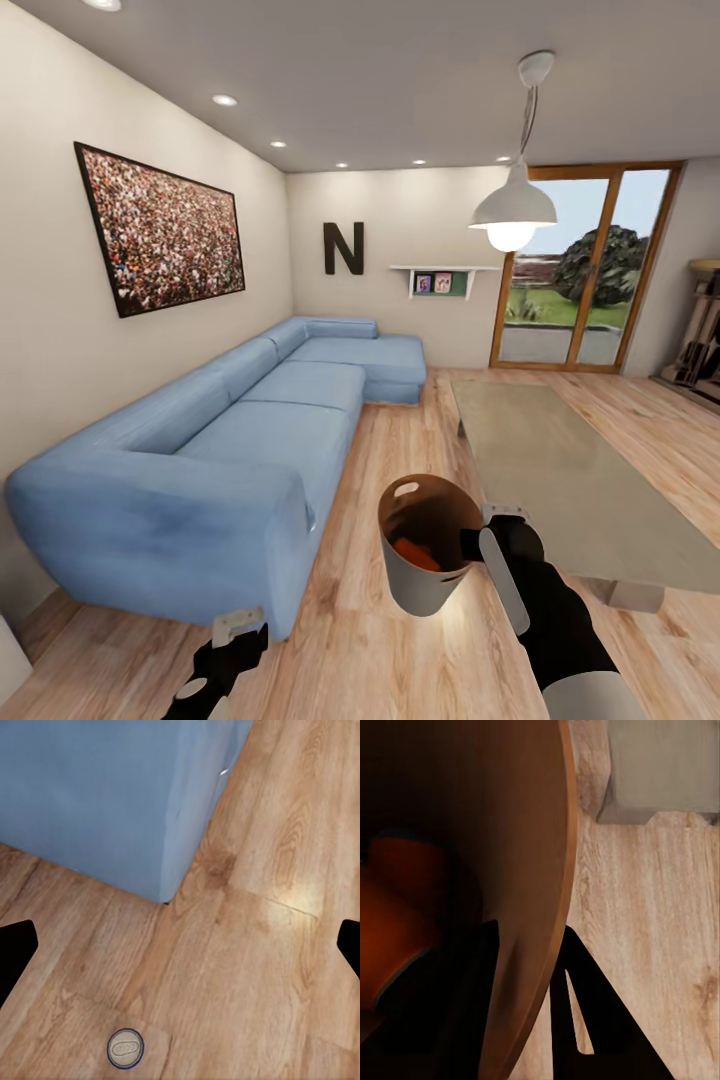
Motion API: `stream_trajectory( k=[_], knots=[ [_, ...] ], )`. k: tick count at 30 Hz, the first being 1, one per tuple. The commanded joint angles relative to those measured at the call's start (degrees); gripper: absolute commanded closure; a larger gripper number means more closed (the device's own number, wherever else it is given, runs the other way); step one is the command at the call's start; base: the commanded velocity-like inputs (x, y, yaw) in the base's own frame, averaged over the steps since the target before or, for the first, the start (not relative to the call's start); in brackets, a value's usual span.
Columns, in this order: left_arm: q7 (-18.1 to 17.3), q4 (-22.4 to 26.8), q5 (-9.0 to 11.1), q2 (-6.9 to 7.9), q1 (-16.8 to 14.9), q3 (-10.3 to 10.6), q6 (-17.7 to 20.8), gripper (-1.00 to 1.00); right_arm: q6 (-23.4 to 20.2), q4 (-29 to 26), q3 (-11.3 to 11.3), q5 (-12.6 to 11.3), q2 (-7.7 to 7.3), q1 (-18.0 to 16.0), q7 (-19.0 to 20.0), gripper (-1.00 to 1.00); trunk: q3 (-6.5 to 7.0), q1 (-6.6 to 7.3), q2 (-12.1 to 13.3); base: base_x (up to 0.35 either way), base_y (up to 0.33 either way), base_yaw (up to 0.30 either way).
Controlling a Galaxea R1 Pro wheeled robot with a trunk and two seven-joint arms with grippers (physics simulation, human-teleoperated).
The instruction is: Put the three can of soda from the living room inside the tash can in the kitchen.
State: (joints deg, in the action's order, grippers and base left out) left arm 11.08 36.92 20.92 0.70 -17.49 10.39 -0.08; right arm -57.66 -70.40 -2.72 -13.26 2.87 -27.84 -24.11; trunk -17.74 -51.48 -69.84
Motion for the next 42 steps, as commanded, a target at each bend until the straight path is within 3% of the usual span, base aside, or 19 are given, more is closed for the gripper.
stream_trajectory(
  k=[1,18,27,42],
  knots=[
    [0.0,0.0,0.0,0.0,0.0,0.0,0.0,-1.0,0.2,0.0,0.0,-0.4,-0.01,0.0,0.1,1.0,0.01,0.0,0.0,0.136,0.0,0.0],
    [0.0,-1.2,-0.1,0.14,0.0,-0.2,0.0,-1.0,0.2,0.0,0.0,-0.4,0.03,0.0,0.1,1.0,0.01,0.0,0.0,0.019,0.0,0.0],
    [0.0,-4.6,-0.1,0.25,0.0,-0.1,-4.5,-1.0,0.3,0.0,0.0,-0.4,0.03,0.0,0.1,1.0,0.01,0.0,0.0,0.0,0.0,0.0],
    [0.0,-4.8,-0.1,0.24,0.0,-0.1,-5.2,-1.0,0.2,0.0,-0.1,-0.4,0.03,0.0,0.1,1.0,-0.93,0.0,0.0,0.0,0.0,0.0]
  ],
)
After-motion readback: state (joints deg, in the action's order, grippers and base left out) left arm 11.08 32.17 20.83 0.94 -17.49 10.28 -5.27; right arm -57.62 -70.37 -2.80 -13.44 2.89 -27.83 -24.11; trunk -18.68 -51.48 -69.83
